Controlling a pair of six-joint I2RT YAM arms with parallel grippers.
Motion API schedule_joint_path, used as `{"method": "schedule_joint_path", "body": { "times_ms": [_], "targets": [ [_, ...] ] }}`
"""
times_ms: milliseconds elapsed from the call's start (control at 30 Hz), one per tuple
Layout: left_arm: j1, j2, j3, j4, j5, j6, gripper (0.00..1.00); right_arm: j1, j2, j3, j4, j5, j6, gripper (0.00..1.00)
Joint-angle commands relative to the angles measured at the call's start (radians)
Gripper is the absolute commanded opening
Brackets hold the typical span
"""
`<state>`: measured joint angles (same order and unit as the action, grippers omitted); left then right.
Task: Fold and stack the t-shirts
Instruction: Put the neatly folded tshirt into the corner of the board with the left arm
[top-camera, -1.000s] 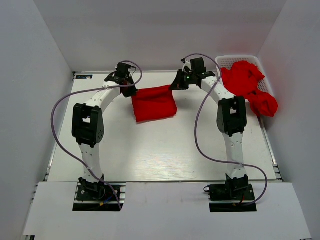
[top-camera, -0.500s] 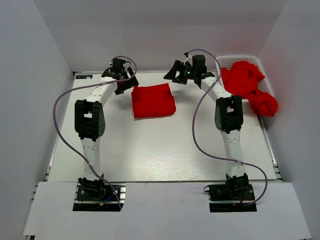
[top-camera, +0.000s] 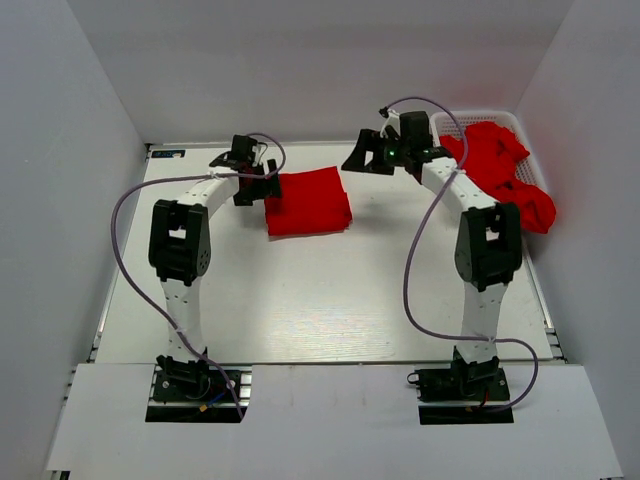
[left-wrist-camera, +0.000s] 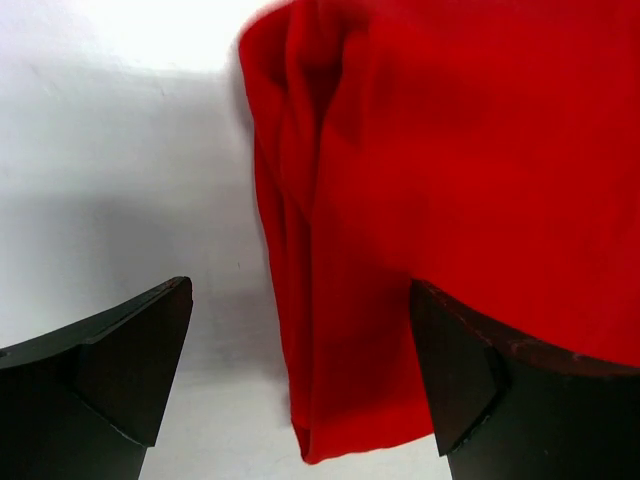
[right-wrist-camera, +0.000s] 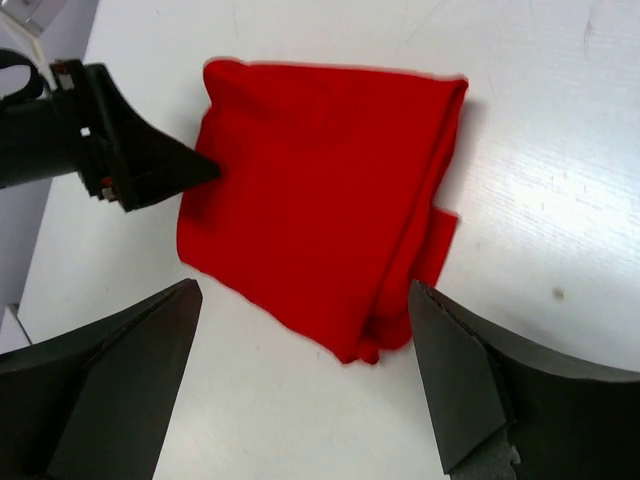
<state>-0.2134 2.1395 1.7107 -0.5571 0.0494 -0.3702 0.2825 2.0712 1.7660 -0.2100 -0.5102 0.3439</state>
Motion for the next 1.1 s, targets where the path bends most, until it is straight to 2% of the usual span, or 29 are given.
{"method": "schedule_joint_path", "body": {
  "times_ms": [0, 67, 267, 300, 500, 600, 633, 700, 733, 867, 933, 1067],
  "targets": [
    [-0.007, -0.063, -0.04, 0.008, 0.015, 0.048, 0.99, -0.002, -0.112, -0.097, -0.023, 0.045, -0.078, 0.9],
    [-0.007, -0.062, -0.066, 0.02, 0.029, 0.062, 0.99, -0.003, -0.147, -0.152, -0.025, 0.056, -0.082, 0.9],
    [-0.017, -0.03, -0.106, 0.049, 0.067, 0.083, 0.89, -0.005, -0.191, -0.224, -0.026, 0.067, -0.091, 0.9],
    [-0.017, -0.017, -0.106, 0.049, 0.067, 0.092, 0.83, -0.008, -0.195, -0.237, -0.026, 0.053, -0.091, 0.9],
    [-0.035, 0.077, 0.007, 0.017, 0.015, 0.12, 0.72, -0.003, -0.299, -0.416, 0.043, 0.053, -0.1, 0.9],
    [-0.035, 0.14, 0.079, -0.029, -0.011, 0.152, 0.57, -0.003, -0.394, -0.537, 0.072, 0.119, -0.106, 0.9],
    [-0.035, 0.154, 0.096, -0.029, -0.023, 0.166, 0.4, -0.005, -0.446, -0.553, 0.07, 0.186, -0.111, 0.9],
    [-0.035, 0.186, 0.135, -0.052, -0.023, 0.198, 0.16, -0.003, -0.476, -0.6, 0.069, 0.267, -0.115, 0.9],
    [-0.035, 0.186, 0.167, -0.069, -0.035, 0.23, 0.0, -0.005, -0.523, -0.615, 0.063, 0.285, -0.118, 0.9],
    [-0.003, 0.198, 0.262, -0.122, -0.083, 0.368, 0.0, -0.005, -0.583, -0.619, 0.006, 0.378, -0.154, 0.9],
    [-0.003, 0.185, 0.282, -0.113, -0.194, 0.402, 0.0, -0.005, -0.6, -0.617, -0.008, 0.418, -0.16, 0.9],
    [0.019, 0.172, 0.335, -0.113, -0.255, 0.496, 0.0, -0.005, -0.603, -0.614, -0.019, 0.447, -0.161, 0.9]
  ]
}}
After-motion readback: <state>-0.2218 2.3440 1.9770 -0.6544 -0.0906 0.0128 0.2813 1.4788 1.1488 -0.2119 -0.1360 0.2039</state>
